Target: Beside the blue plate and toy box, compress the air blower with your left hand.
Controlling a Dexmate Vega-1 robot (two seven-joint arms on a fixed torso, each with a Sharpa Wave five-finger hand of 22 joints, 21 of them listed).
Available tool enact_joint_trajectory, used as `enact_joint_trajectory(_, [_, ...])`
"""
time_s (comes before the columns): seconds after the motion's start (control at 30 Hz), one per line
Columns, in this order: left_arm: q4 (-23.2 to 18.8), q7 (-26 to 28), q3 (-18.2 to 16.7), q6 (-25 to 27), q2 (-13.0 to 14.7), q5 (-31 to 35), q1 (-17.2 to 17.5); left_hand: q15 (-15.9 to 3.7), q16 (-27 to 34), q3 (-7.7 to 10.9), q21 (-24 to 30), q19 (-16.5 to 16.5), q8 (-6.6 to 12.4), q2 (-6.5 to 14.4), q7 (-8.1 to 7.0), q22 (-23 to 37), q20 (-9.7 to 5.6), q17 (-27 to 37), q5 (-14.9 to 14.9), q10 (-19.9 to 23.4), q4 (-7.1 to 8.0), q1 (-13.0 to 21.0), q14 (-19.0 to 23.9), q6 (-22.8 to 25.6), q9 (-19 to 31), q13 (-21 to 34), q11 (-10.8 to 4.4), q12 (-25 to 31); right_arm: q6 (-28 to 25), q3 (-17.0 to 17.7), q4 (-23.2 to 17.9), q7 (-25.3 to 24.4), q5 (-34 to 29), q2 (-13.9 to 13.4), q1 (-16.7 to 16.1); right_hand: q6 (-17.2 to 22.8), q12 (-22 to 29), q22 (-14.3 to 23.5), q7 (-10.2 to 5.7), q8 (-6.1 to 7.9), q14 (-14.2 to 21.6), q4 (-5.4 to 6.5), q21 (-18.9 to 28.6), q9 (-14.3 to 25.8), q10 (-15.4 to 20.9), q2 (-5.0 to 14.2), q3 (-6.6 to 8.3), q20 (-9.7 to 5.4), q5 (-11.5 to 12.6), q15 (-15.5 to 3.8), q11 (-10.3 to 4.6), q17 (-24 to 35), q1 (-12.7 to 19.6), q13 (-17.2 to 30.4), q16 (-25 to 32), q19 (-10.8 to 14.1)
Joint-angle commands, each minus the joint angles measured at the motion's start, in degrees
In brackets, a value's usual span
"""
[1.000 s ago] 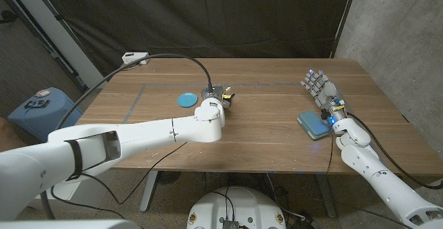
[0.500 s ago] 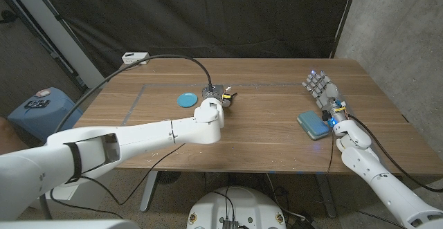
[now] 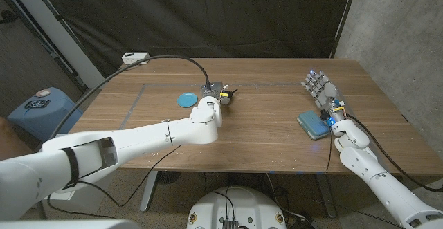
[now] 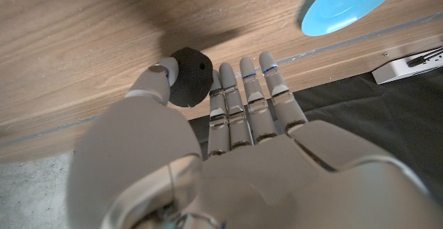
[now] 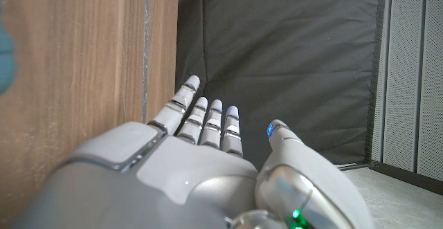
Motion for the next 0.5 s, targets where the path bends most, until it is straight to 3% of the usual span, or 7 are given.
enact_joint_trajectory(0.03, [-1.6,0.4,-4.4,-3.2,0.6,2.2,3.3,-0.28,0.2,0.36,0.5,0.3,0.39,0.0,-0.39,0.0,-0.16,0.2,-0.1,0.4,0.06,0.7,0.4,0.7,0.3,0.2,-0.04,0.3,0.1,-0.3,-1.0,-0.6,-0.4,0.1,-0.2,0.6,0.3,0.2,0.08,0.23,0.5,-0.01,-0.1,0.2,0.3,-0.12,0.35,-0.1,-0.2,-0.99,-0.04,0.0,-0.6,0.2,0.5,0.6])
enact_joint_trajectory(0.5, [-2.3,1.5,-10.4,-6.4,-0.4,2.5,7.7,-0.58,0.3,0.5,0.6,0.5,0.9,-0.2,-0.59,0.0,-0.38,0.5,-0.1,1.1,0.25,0.7,0.8,1.1,0.6,0.2,-0.52,0.4,0.5,0.0,-2.2,-1.1,-0.4,-0.4,-1.2,0.6,0.3,0.2,0.06,0.2,0.6,-0.08,-0.2,0.2,0.3,-0.1,0.39,-0.09,-0.2,-0.98,0.02,0.0,-0.6,0.2,0.5,0.6])
